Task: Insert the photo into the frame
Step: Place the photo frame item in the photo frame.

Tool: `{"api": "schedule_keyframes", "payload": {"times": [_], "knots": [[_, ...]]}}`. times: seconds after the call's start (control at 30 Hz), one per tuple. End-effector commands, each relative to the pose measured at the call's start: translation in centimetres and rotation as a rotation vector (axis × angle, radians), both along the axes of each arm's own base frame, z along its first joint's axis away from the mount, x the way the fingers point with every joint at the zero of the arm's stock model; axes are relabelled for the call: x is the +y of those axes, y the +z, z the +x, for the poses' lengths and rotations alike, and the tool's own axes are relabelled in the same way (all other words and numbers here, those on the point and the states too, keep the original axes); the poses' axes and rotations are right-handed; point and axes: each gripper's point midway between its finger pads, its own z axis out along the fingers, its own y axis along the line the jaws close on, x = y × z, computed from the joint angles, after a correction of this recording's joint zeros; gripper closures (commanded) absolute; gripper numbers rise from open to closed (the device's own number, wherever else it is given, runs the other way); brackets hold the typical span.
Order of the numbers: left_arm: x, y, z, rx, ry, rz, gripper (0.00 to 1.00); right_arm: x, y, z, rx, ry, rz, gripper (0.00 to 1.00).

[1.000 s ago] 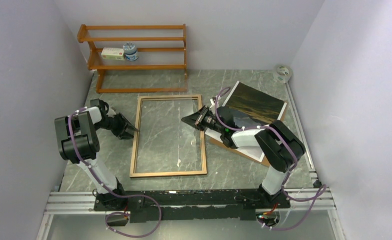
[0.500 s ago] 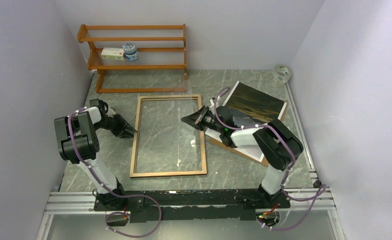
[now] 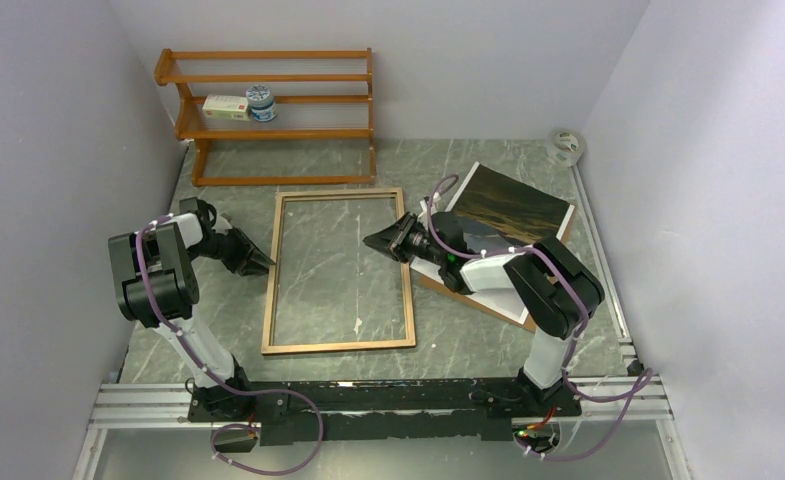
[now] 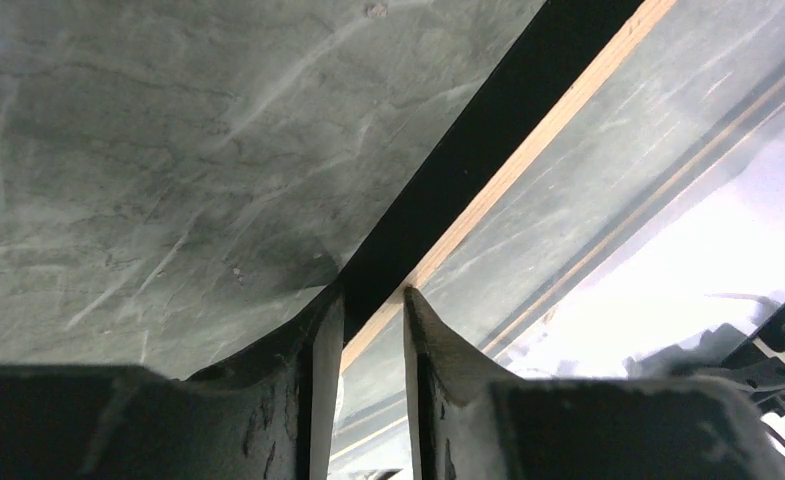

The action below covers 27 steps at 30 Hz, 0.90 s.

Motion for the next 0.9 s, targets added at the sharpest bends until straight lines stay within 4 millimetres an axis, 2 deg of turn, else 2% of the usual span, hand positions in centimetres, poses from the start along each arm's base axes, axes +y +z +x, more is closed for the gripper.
{"api": "schedule_keyframes", "payload": {"times": [0.0, 0.13, 0.6, 0.73, 0.87], "knots": [[-0.1, -0.4, 0.0, 0.015, -0.012, 0.019, 0.67, -0.2, -1.6, -0.7, -0.003, 0.002, -0.052, 0.8], [0.0, -0.4, 0.1, 0.015, -0.008, 0.028, 0.65, -0.4, -1.4, -0.6, -0.02, -0.002, -0.079, 0.73], [0.0, -0.4, 0.2, 0.014, -0.01, 0.022, 0.64, 0.0, -1.8, -0.6, -0.01, 0.017, -0.133, 0.38], [0.1, -0.4, 0.2, 0.018, -0.011, 0.029, 0.64, -0.3, -2.4, -0.3, 0.011, 0.009, -0.224, 0.2], [0.3, -0.3, 0.2, 0.021, -0.011, 0.041, 0.63, -1.0, -3.2, -0.1, 0.05, -0.014, -0.295, 0.11]]}}
